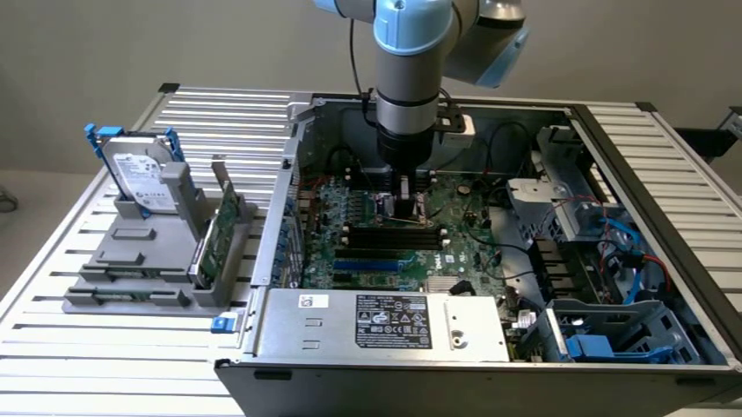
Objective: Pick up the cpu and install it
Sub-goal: 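Place the cpu into insertion slot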
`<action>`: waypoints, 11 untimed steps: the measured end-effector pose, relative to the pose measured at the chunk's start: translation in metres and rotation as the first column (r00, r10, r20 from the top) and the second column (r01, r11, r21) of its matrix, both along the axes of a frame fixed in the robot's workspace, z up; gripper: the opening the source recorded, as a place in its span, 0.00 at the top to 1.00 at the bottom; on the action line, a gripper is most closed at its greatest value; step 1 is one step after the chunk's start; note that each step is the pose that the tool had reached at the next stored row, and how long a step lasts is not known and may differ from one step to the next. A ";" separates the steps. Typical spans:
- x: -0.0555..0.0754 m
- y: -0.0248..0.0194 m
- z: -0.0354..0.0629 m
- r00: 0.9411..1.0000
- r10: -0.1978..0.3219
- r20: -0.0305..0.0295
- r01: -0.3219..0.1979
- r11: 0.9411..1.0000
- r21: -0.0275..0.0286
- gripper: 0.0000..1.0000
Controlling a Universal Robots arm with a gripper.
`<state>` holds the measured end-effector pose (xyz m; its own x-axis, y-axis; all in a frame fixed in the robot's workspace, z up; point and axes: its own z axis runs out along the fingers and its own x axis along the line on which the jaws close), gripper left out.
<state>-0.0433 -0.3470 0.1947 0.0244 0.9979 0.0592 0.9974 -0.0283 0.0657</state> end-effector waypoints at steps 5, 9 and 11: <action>0.000 0.0000 -0.0001 1.000 0.000 0.000 0.000 1.000 0.000 0.45; 0.000 0.0002 -0.0002 1.000 0.000 0.000 0.000 1.000 0.000 0.44; 0.000 0.0001 -0.0001 1.000 0.000 0.000 0.000 1.000 0.000 0.38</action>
